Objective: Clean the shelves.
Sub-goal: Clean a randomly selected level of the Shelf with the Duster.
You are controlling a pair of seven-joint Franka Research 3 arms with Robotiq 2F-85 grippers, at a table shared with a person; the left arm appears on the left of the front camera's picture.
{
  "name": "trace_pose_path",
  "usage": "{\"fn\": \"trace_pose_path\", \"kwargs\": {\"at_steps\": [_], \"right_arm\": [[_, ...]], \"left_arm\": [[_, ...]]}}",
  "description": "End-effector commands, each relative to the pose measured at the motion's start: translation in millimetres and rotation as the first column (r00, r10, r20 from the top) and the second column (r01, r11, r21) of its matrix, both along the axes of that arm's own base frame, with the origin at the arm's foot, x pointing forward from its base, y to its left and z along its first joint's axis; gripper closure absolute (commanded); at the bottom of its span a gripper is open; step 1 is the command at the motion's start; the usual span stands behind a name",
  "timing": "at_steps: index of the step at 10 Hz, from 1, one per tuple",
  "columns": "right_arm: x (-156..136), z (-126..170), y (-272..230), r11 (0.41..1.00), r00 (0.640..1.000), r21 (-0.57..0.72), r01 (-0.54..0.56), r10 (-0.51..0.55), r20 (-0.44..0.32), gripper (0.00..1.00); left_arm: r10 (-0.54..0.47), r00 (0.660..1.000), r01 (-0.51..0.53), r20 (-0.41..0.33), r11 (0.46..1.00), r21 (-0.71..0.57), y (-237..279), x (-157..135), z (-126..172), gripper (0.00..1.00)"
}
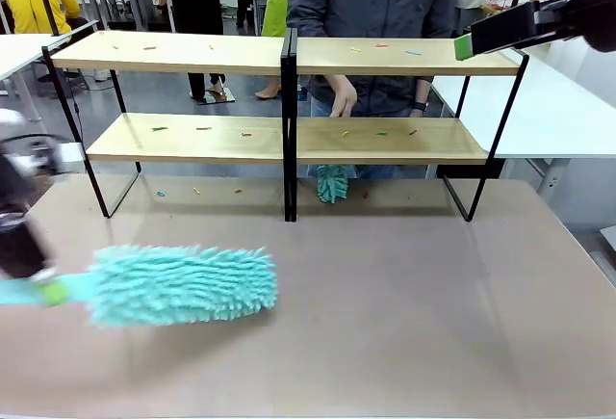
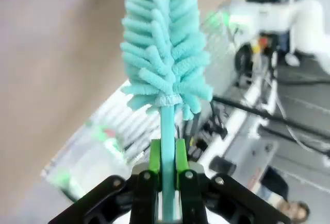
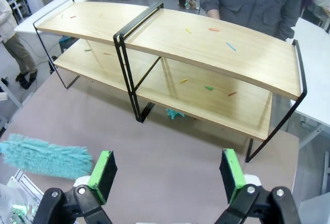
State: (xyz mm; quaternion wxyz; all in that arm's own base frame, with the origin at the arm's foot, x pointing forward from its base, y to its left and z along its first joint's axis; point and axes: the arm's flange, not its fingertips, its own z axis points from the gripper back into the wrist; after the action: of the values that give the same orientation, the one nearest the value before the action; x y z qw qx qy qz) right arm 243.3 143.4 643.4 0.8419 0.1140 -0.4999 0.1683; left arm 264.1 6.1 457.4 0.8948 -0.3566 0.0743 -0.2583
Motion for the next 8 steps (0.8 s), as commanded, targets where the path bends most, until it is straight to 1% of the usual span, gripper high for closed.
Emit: {"fn": "trace_pose_path", "kwargs": {"at_steps": [1, 2, 3, 4, 5, 6, 8], "right_arm": [[1, 1, 1, 1.0, 1.0, 0.002, 0.0, 0.0, 0.001, 0.0], [1, 1, 1, 1.0, 1.0, 0.002, 0.0, 0.0, 0.001, 0.0], [1, 1, 1, 1.0, 1.0, 0.002, 0.0, 0.0, 0.001, 0.0], [1, 1, 1, 1.0, 1.0, 0.002, 0.0, 0.0, 0.001, 0.0], [1, 1, 1, 1.0, 1.0, 0.002, 0.0, 0.0, 0.001, 0.0], [1, 1, 1, 1.0, 1.0, 0.002, 0.0, 0.0, 0.001, 0.0], [1, 1, 1, 1.0, 1.0, 0.002, 0.0, 0.0, 0.001, 0.0]], "left_arm": [[0.05, 0.994, -0.037, 0.098, 0.991, -0.126, 70, -26, 29, 0.87], [0.079, 0.987, -0.046, 0.138, 0.973, -0.224, 93, -39, 31, 0.87], [0.131, 0.978, -0.073, 0.163, 0.945, -0.319, 107, -45, 32, 0.87], [0.222, 0.959, -0.134, 0.176, 0.903, -0.408, 115, -46, 32, 0.87], [0.306, 0.94, -0.195, 0.149, 0.843, -0.502, 119, -45, 36, 0.87], [0.183, 0.972, -0.131, 0.148, 0.944, -0.304, 122, -57, 35, 0.87], [0.183, 0.972, -0.131, 0.148, 0.944, -0.304, 122, -57, 35, 0.87]]}}
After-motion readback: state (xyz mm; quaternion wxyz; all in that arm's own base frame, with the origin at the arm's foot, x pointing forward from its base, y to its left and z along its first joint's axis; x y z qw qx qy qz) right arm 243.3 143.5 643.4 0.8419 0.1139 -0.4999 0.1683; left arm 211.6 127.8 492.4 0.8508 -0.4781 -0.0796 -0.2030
